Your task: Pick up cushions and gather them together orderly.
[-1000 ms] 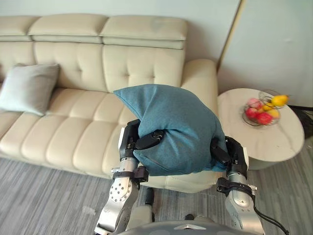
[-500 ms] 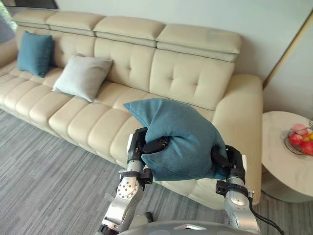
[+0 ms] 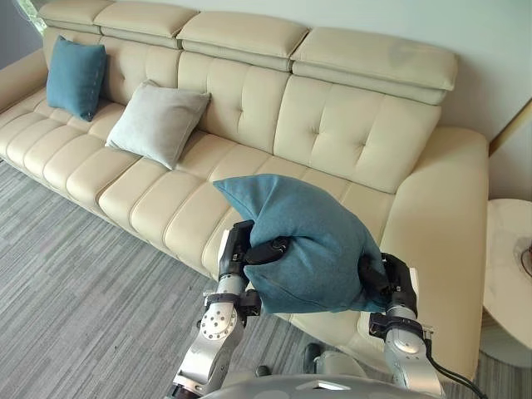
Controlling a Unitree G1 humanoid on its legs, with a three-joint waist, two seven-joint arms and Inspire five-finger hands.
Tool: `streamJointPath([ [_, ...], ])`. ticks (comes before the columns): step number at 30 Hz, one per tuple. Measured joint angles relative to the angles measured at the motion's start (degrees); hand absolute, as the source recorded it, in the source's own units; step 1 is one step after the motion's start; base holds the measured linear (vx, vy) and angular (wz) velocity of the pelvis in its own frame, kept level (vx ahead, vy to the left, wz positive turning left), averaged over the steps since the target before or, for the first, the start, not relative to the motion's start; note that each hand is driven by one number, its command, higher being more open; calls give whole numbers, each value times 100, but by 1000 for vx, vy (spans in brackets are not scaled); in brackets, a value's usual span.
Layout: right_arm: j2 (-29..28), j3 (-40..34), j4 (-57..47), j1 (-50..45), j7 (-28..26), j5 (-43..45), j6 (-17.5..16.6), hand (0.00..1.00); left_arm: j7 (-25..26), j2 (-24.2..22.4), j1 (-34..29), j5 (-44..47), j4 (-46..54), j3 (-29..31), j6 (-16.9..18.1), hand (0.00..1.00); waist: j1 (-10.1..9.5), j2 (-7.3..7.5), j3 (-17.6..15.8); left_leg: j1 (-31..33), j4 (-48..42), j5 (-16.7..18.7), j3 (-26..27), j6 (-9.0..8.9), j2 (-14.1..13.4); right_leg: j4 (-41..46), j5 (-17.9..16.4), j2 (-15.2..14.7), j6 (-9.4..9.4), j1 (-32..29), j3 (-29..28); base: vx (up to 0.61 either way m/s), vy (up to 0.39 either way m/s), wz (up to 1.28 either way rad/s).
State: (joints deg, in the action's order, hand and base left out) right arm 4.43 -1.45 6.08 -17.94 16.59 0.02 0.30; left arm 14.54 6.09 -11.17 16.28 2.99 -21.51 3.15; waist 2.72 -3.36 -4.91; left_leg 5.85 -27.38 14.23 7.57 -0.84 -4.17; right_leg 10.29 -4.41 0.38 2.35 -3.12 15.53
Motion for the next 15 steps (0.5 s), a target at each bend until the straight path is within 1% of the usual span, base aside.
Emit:
streamJointPath([
  [1,0,4,-197,-133,1,2,13,0,-10,-12,-42,2,7,16,0,0,-63,-4,-1,168,-705,4,57,5,-130,-74,-3,63,5,196,-19,317,-21,-24],
  [2,2,10,-599,-312,19,1,23,0,-13,-35,-205,8,144,61,4,0,-245,17,-13,517,-1882,87,310,13,-468,-158,-111,136,162,532,-215,318,13,-46],
  [4,7,4,-785,-255,51,-1,20,0,-13,-53,-292,9,250,68,49,0,-316,21,-9,767,-2060,264,265,31,-693,-177,-132,144,193,623,-431,265,125,-67],
  [5,6,-1,-809,-147,102,-1,15,0,-18,-100,-289,9,264,91,111,0,-402,41,-19,870,-1627,350,146,29,-761,-174,-138,59,184,627,-650,203,216,-76],
  [7,5,-3,-808,-110,132,-4,15,0,-23,-135,-291,8,265,99,122,0,-428,41,-19,872,-788,318,-241,-11,-687,-141,-158,-55,147,635,-849,136,241,-60],
  [8,6,-3,-799,-112,139,-5,16,0,-26,-132,-294,7,266,99,122,0,-428,29,-12,781,-139,136,-601,-106,-568,-80,-247,-130,-4,633,-964,163,331,-60],
  [9,14,-4,-764,-104,139,-12,15,0,-27,-123,-319,3,264,99,122,0,-423,-71,24,607,537,-645,-1033,-601,-524,7,-471,-130,-368,630,-1165,153,336,-49],
  [10,-32,0,-669,-77,138,-25,15,0,-27,-80,-312,2,223,113,124,0,-421,11,25,577,486,-603,-976,-552,-466,4,-520,-205,-441,655,-1240,142,315,-38],
  [11,-182,-4,-560,-110,140,-43,33,0,-25,-38,-322,1,186,126,103,0,-386,170,26,457,531,-599,-948,-500,-299,14,-516,-372,-471,679,-1318,93,223,-9],
  [12,-229,-5,-547,-137,143,-49,33,0,-26,-33,-322,0,188,125,103,0,-371,226,24,449,528,-587,-944,-478,-231,18,-529,-441,-492,680,-1362,114,302,-25],
  [13,-287,16,-506,-150,140,-66,67,0,-23,-17,-339,0,189,134,103,0,-407,301,21,416,513,-552,-767,-417,-165,32,-512,-545,-541,640,-1489,74,231,-33],
  [15,-303,55,-506,-152,124,-177,81,0,-20,28,-405,1,223,150,103,0,-432,313,24,361,508,-503,-586,-333,-104,27,-466,-651,-616,603,-1627,58,203,-41],
])
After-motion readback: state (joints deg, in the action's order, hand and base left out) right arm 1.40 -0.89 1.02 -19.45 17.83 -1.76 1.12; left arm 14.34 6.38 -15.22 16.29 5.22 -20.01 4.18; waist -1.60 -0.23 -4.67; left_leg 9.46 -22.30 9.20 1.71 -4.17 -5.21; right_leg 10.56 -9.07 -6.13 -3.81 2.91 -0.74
